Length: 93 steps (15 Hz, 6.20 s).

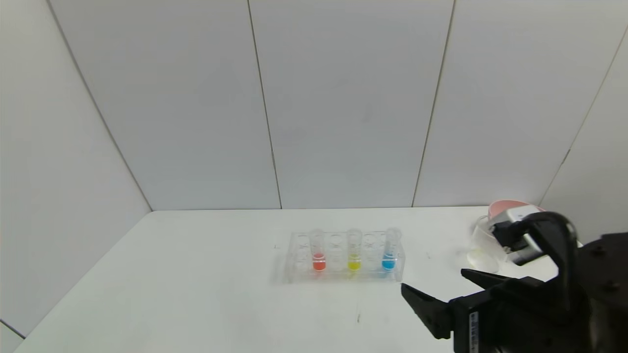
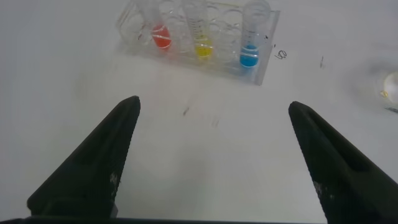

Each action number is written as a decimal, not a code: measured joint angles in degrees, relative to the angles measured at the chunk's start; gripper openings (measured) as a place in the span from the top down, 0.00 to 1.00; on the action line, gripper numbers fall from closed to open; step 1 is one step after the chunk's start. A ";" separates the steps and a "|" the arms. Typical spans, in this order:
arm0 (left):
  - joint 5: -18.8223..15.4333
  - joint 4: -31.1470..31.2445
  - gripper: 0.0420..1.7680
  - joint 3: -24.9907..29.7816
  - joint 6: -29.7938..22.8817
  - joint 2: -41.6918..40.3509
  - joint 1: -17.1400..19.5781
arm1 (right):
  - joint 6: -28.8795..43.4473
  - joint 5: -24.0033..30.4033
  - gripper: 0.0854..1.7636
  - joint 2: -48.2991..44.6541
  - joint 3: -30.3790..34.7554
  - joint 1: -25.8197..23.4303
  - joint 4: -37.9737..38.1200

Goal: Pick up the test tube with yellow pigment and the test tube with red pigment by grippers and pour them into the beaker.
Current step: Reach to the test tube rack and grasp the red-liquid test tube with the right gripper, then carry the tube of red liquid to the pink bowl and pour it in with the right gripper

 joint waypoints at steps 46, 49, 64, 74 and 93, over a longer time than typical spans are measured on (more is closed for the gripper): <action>-0.02 0.00 0.03 0.00 0.00 0.00 0.00 | -3.21 -11.23 0.74 53.30 -54.22 -2.49 2.50; -0.02 0.00 0.03 0.00 0.00 0.00 0.00 | -3.18 -11.23 0.74 53.14 -54.16 -2.45 2.47; 0.00 0.00 0.03 0.00 0.00 0.00 0.00 | -12.00 -6.24 0.74 45.51 -52.74 -2.67 2.69; 0.00 0.00 0.03 0.00 0.00 0.00 0.00 | -13.18 3.91 0.74 38.67 -43.17 -2.12 1.84; 0.00 0.00 0.03 0.00 0.00 0.00 0.00 | -55.86 49.03 0.74 9.75 -17.76 -48.49 17.52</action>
